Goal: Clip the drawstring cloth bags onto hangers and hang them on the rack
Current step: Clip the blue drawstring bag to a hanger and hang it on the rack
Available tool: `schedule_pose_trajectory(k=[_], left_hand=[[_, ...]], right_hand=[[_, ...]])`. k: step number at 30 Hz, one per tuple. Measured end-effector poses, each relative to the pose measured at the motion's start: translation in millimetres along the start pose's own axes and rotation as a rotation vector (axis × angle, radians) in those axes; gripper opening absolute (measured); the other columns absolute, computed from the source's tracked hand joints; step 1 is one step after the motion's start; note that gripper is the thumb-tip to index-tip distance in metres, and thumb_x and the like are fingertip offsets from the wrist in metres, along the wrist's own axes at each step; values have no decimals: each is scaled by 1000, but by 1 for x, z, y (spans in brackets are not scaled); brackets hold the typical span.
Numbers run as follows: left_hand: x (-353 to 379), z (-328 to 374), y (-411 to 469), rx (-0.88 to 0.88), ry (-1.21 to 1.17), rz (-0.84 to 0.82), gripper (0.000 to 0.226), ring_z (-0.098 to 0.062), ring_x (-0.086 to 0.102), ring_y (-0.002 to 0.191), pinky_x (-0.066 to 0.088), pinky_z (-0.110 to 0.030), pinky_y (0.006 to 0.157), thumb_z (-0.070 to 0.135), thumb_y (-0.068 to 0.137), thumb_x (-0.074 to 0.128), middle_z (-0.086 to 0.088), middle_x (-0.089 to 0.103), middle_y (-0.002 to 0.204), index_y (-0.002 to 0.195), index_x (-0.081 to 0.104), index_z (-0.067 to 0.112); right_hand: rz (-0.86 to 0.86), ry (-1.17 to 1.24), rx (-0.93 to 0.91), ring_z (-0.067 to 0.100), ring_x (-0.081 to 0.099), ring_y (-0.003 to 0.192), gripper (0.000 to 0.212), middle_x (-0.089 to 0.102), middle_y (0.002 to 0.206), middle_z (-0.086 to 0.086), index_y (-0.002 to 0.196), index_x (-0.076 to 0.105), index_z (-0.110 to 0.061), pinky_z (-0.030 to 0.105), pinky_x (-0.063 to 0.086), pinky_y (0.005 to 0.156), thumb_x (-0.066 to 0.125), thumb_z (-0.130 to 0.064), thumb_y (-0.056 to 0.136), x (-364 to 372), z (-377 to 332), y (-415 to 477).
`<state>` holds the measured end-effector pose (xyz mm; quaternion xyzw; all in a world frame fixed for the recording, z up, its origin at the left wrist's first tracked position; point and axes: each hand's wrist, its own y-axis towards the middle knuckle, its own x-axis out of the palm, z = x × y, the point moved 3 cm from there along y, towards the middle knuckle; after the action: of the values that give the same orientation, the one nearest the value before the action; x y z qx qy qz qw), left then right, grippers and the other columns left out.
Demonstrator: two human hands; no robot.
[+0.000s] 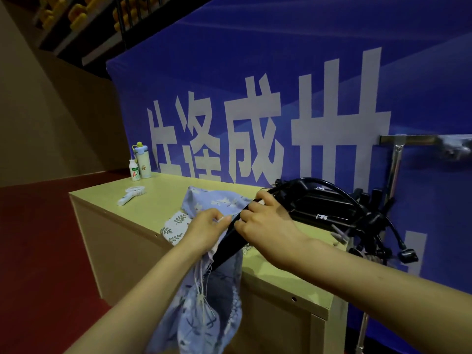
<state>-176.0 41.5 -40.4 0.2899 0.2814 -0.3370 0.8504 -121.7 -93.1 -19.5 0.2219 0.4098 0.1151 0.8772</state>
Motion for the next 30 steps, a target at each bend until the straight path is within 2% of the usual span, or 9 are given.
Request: schedule_pose_trajectory(k=[5, 8, 10, 17, 19, 21, 23, 27, 30], left_hand=[[-12, 0, -14, 78, -181, -141, 17, -9, 56, 111, 44, -25, 94, 24, 94, 53, 4, 60, 114, 109, 58, 16], [-16, 3, -23, 97, -318, -266, 24, 10, 63, 95, 49, -10, 80, 9, 91, 57, 16, 65, 109, 109, 61, 25], [-15, 3, -25, 82, -356, -321, 33, 11, 64, 93, 52, -10, 76, 6, 86, 63, 14, 66, 111, 112, 62, 26], [-5, 13, -20, 173, -142, -168, 32, -7, 61, 102, 52, -28, 89, 25, 78, 74, 12, 64, 106, 103, 57, 31], [-5, 8, -18, 169, -171, -102, 36, -7, 61, 102, 50, -23, 86, 27, 78, 74, 11, 65, 107, 110, 57, 28], [-7, 3, -15, 162, -176, -19, 30, -7, 62, 95, 49, -18, 77, 29, 78, 73, 10, 65, 99, 105, 59, 24], [-9, 0, -15, 133, -195, 63, 25, -6, 62, 89, 50, -16, 72, 28, 80, 72, 8, 64, 95, 99, 60, 18], [-11, -1, -12, 41, -311, 136, 32, -17, 64, 90, 54, -29, 78, 25, 79, 73, -5, 66, 99, 102, 61, 7], [-12, -1, -15, -23, -426, 165, 30, -14, 64, 92, 52, -26, 77, 23, 81, 72, -2, 67, 102, 105, 61, 9]], right_hand=[[137, 37, -83, 21, 61, 77, 17, 63, 71, -6, 81, 68, -23, 43, 39, 104, 71, -13, 68, 6, 3, 2], [183, 42, -113, 17, 63, 90, 19, 65, 82, -9, 91, 67, -25, 43, 12, 115, 66, -14, 75, 6, 6, 2], [195, 47, -125, 16, 63, 92, 17, 65, 83, -9, 90, 66, -25, 42, 6, 115, 66, -15, 77, 5, 9, 3], [223, 116, -149, 19, 58, 109, 19, 65, 100, -4, 101, 60, -19, 36, 9, 117, 55, -15, 83, 7, 10, 6], [315, 235, -114, 18, 55, 118, 26, 64, 112, -2, 107, 61, -18, 33, 21, 114, 49, -14, 85, 8, 11, 0], [398, 400, -15, 21, 59, 107, 22, 65, 106, 0, 101, 61, -17, 32, 39, 95, 48, -13, 84, 8, 7, -12], [248, 569, 176, 25, 59, 90, 13, 62, 95, 1, 97, 56, -18, 33, 44, 74, 51, -23, 87, 16, 0, -22], [-509, 756, 450, 24, 52, 78, 53, 56, 93, 5, 97, 42, -18, 37, 44, 67, 52, -68, 80, 51, -33, -29], [-566, 746, 509, 31, 57, 93, 38, 61, 108, 14, 102, 46, -11, 34, 39, 68, 52, -45, 88, 65, -51, -21]])
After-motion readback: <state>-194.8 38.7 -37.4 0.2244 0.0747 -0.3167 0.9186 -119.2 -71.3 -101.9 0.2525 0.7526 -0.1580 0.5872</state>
